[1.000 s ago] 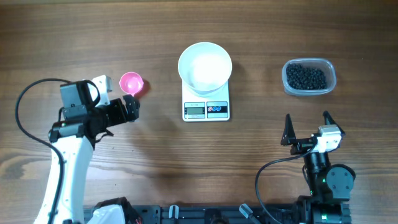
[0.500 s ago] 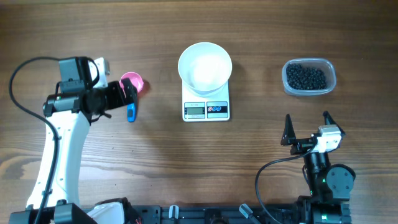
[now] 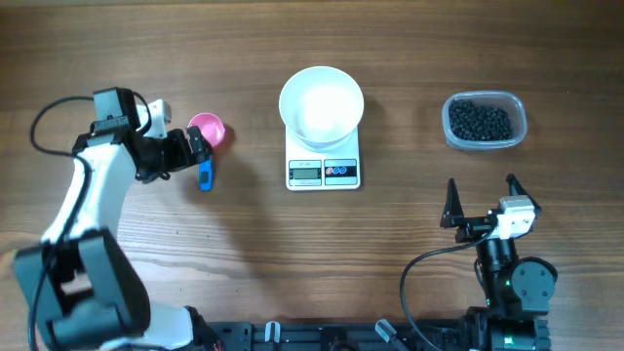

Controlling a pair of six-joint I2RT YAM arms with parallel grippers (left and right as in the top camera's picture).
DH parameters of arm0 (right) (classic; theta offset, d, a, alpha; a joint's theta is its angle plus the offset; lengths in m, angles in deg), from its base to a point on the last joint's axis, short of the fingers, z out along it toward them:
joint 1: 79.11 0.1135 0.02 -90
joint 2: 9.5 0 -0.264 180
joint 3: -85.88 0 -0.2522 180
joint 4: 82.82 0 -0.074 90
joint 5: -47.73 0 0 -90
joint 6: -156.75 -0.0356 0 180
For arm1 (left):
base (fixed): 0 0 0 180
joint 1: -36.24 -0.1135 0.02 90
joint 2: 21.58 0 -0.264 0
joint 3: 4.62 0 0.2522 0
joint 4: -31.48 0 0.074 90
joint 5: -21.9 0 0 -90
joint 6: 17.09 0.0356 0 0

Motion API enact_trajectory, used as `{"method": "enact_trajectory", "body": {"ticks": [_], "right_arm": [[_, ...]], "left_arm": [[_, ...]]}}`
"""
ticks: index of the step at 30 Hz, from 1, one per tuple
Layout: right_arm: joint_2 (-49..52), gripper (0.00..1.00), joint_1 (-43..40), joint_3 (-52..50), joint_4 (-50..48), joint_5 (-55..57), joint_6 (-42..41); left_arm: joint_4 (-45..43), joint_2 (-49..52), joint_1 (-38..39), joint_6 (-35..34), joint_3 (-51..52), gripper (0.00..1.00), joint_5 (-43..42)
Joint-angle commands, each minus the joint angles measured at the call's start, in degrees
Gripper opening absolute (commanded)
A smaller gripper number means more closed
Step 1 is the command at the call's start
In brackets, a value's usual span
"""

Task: Scoop item into bowl and weigh 150g on scale
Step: 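Reach left gripper to pink scoop and grasp its blue handle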

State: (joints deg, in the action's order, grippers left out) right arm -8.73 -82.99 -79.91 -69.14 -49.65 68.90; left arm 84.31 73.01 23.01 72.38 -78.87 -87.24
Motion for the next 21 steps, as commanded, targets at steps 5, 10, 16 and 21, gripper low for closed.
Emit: {"method": "enact_trajectory", "body": {"ticks": [5, 10, 16, 21], "right_arm": [[-0.6, 1.00, 0.3, -0.1, -0.2, 1.2, -0.8], [-0.6, 1.00, 0.3, -0.1, -0.2, 1.2, -0.8], [-0.6, 1.00, 0.3, -0.1, -0.2, 1.2, -0.8], [-0.6, 1.00, 0.3, -0.1, -0.2, 1.2, -0.8]], "left_arm": [[-2.4, 7.8, -0.8, 7.8, 0.2, 0.98, -11.5], [-5.1, 10.3, -0.8, 7.8, 0.2, 0.97, -11.5], [-5.0, 12.5, -0.7, 7.6, 0.2, 0.95, -15.9], [-4.4, 14.7, 1.0, 7.6, 0.2, 0.93, -17.5]]}}
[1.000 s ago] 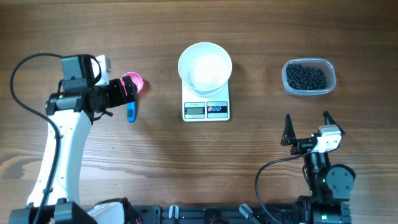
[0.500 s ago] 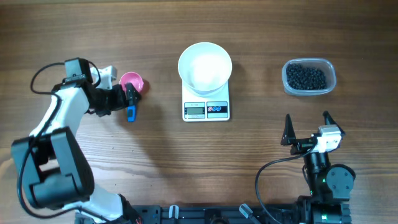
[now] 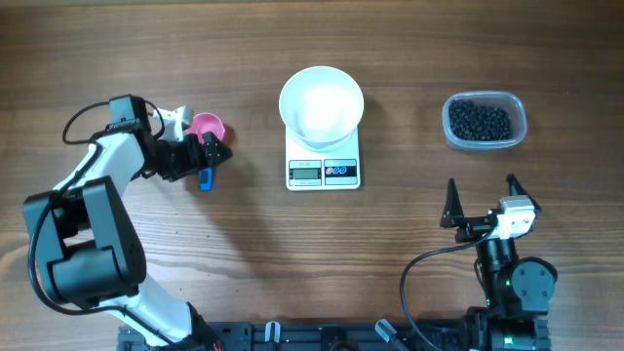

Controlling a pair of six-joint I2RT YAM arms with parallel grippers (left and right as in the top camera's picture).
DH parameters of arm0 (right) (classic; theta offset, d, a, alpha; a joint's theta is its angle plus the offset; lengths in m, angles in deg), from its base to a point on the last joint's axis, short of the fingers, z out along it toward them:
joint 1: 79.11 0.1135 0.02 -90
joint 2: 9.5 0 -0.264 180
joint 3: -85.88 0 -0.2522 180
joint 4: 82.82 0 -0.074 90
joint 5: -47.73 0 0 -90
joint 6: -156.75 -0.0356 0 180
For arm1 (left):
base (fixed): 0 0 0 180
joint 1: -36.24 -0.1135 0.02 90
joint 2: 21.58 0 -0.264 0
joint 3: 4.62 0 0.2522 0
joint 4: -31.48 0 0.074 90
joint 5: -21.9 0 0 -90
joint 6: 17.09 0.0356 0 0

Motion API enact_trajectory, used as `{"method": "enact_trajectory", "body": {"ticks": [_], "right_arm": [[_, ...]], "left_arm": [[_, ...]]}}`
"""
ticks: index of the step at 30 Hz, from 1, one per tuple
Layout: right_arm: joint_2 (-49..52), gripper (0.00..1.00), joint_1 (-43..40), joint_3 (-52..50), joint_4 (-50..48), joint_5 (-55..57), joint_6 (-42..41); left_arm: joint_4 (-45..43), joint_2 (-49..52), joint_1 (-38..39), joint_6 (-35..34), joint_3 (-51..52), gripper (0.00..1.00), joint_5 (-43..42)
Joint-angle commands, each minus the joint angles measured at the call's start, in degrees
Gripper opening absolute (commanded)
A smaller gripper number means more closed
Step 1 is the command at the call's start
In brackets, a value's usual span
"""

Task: Scoop item into bowl and weigh 150g on scale
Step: 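Reach left gripper to pink scoop and grasp its blue handle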

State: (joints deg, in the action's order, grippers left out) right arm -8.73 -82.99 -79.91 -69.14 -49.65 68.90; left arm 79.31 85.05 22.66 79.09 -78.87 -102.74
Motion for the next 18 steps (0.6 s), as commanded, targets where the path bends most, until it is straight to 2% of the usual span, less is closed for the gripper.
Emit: {"method": "enact_trajectory", "body": {"ticks": [1, 4, 6, 8, 10, 13, 15, 18], "right_arm": [[-0.6, 1.00, 0.3, -0.1, -0.2, 1.2, -0.8], [-0.6, 1.00, 0.3, -0.1, -0.2, 1.2, -0.8], [-0.6, 1.00, 0.3, -0.1, -0.2, 1.2, -0.8], [-0.6, 1.00, 0.3, -0.1, -0.2, 1.2, -0.8], [-0.6, 1.00, 0.3, -0.1, -0.2, 1.2, -0.8], [-0.6, 1.00, 0.3, -0.1, -0.2, 1.2, -0.8], [-0.6, 1.00, 0.3, -0.1, -0.2, 1.2, -0.8], [-0.6, 1.00, 0.3, -0.1, -0.2, 1.2, -0.8]], "left_arm": [[1.0, 3.0, 1.9, 0.9, 0.2, 0.93, -1.9], [2.2, 3.0, 3.1, 0.9, 0.2, 0.90, 0.0], [2.4, 3.0, 3.2, -0.5, 0.2, 0.83, 3.1], [2.3, 3.0, 3.1, -4.8, 0.2, 0.71, 9.0], [2.2, 3.0, 3.1, -7.1, 0.2, 0.64, 11.9], [1.6, 3.0, 3.1, -7.1, 0.2, 0.59, 12.0], [1.4, 3.0, 3.1, -7.1, 0.2, 0.50, 12.0], [1.2, 3.0, 3.2, -7.1, 0.2, 0.45, 12.0]]}}
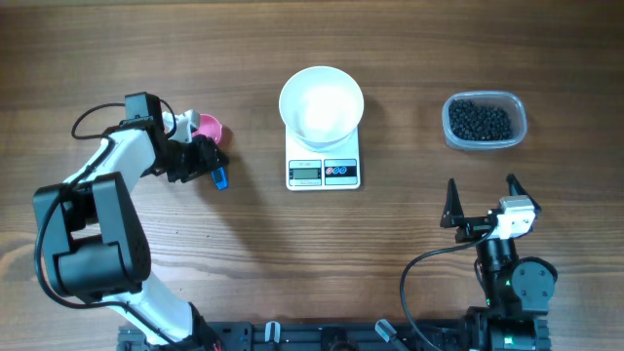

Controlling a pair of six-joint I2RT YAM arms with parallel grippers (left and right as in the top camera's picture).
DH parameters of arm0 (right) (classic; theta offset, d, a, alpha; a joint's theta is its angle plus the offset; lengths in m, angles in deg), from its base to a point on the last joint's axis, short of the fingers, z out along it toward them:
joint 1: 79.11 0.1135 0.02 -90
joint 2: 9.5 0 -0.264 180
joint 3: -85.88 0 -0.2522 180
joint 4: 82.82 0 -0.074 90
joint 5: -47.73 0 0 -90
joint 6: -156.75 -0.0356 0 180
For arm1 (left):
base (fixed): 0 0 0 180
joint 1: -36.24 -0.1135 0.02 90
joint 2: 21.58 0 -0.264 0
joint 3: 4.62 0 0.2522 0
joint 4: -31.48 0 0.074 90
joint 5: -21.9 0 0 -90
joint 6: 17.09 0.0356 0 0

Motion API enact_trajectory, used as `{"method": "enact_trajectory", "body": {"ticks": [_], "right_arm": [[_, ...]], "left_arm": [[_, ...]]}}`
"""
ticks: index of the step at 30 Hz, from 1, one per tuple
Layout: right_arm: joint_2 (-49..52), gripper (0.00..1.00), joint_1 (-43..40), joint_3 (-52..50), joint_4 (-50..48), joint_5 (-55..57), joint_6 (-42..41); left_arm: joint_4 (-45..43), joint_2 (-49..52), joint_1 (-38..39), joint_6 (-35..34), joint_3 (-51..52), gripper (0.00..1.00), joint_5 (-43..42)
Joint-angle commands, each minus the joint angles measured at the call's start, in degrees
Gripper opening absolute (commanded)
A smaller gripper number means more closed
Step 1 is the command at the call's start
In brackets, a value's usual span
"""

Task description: Scoop item into bowl and weigh 150g on scale

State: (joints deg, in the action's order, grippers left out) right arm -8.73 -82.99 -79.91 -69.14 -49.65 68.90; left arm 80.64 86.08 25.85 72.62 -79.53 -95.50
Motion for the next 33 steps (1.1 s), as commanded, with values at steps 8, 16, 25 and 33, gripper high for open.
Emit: {"method": "enact_trajectory", "body": {"ticks": [8, 16, 25, 33], "right_arm": [[-0.6, 1.00, 0.3, -0.1, -0.2, 1.2, -0.8], [-0.6, 1.00, 0.3, -0.1, -0.2, 1.2, -0.8], [-0.6, 1.00, 0.3, -0.1, -0.2, 1.2, -0.8], [-0.6, 1.00, 0.3, -0.1, -0.2, 1.2, -0.8]], "left_arm": [[-0.3, 2.0, 0.0, -0.6, 0.8, 0.26, 3.2], [-0.5, 2.0, 0.0, -0.6, 0.8, 0.09, -2.1], [-0.5, -1.4, 0.0, -0.6, 0.7, 0.04, -13.8], [-0.9, -15.9, 0.5, -3.0, 0.7, 0.04, -26.2]]}}
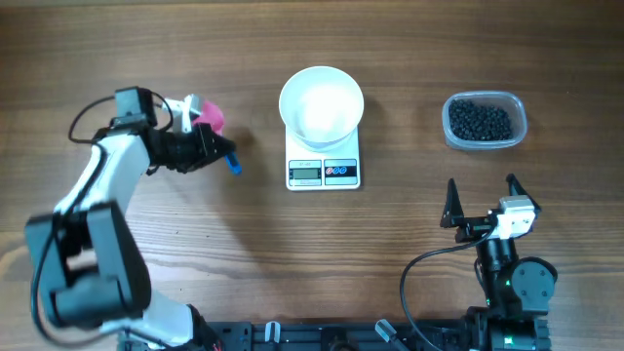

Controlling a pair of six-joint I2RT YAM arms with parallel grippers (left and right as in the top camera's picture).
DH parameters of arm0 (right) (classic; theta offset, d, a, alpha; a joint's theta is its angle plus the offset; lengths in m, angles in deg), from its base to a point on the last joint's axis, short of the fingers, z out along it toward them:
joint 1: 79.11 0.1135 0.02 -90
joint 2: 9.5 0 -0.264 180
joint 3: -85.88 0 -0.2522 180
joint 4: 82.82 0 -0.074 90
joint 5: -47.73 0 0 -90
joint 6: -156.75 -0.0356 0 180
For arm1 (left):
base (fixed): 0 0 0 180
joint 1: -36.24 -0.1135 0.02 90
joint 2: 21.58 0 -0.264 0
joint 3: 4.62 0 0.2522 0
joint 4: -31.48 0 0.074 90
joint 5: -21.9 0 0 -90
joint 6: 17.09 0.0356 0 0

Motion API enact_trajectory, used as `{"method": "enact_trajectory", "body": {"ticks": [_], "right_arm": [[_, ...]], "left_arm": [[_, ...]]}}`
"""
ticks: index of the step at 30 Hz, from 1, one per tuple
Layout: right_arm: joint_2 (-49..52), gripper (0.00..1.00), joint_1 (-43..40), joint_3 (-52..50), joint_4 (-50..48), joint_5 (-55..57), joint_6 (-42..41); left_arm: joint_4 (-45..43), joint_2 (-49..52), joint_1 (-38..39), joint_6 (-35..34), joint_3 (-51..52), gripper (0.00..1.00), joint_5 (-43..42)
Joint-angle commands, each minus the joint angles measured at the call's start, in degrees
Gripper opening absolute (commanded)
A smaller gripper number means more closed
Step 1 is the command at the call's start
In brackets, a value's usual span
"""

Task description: Scoop item into bowl and weigh 150g on scale

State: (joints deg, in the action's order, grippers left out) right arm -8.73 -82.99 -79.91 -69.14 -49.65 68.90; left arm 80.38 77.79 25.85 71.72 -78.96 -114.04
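A scoop with a pink cup (pixel 209 115) and a blue handle (pixel 234 166) sits slanted in my left gripper (pixel 212 149), which is shut on the handle's middle, left of the scale. A white bowl (pixel 322 103) stands on the white kitchen scale (pixel 323 172) at the table's centre. The clear tub of small dark beans (pixel 485 121) rests at the far right. Near the front edge my right gripper (pixel 481 198) points upward, open and holding nothing.
The wooden table (pixel 292 253) carries nothing else. My left arm (pixel 97 185) reaches in from the front left, and the right arm's base (pixel 512 278) sits at the front right below the bean tub.
The scoop has turned in my left gripper: its blue handle end now points right toward the scale and the pink cup sits higher. The right arm has not moved.
The scoop lay left of the scale, handle toward the front, with my left gripper around the handle. Then the gripper closed in on it, and the handle swung rightward. Now the scoop is held slanted, its handle end nearer the scale.
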Motion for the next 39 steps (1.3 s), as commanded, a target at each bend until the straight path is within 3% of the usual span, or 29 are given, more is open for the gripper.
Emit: {"method": "enact_trajectory", "body": {"ticks": [1, 4, 9, 13, 21, 25, 30, 31, 33, 36, 39], "right_arm": [[-0.6, 1.00, 0.3, -0.1, -0.2, 1.2, -0.8], [-0.6, 1.00, 0.3, -0.1, -0.2, 1.2, -0.8], [-0.6, 1.00, 0.3, -0.1, -0.2, 1.2, -0.8], [-0.6, 1.00, 0.3, -0.1, -0.2, 1.2, -0.8], [-0.6, 1.00, 0.3, -0.1, -0.8, -0.9, -1.6], [-0.6, 1.00, 0.3, -0.1, -4.3, -13.7, -11.7], [-0.6, 1.00, 0.3, -0.1, -21.5, -24.8, -15.0], [-0.6, 1.00, 0.3, -0.1, -30.8, -25.5, -17.7], [-0.5, 1.00, 0.3, 2.6, -34.8, -22.4, -17.2], [1.1, 1.00, 0.3, 8.6, -30.6, -18.3, -15.1], [6.5, 1.00, 0.3, 18.8, -19.4, -18.3, -9.4]], "left_arm": [[-1.7, -9.4, 0.7, -4.8, 0.1, 0.04, -7.6], [-9.1, -14.8, 2.5, -18.1, 0.1, 0.04, -7.6], [-23.9, -18.1, 10.1, -28.2, 0.1, 0.04, -7.1], [-34.4, -18.0, 17.0, -37.2, 0.1, 0.04, -1.5], [-43.8, -18.0, 25.2, -42.4, 0.1, 0.04, 3.1], [-44.9, -18.0, 26.3, -43.1, 0.1, 0.04, 4.3], [-46.1, -18.0, 26.4, -49.0, 0.1, 0.04, 4.2], [-47.1, -18.0, 26.4, -49.2, 0.1, 0.04, 4.2], [-47.8, -18.0, 26.8, -49.2, 0.1, 0.04, 4.2], [-47.8, -18.0, 27.0, -49.2, 0.1, 0.04, 4.2], [-48.0, -18.0, 27.0, -49.2, 0.1, 0.04, 4.3]]}}
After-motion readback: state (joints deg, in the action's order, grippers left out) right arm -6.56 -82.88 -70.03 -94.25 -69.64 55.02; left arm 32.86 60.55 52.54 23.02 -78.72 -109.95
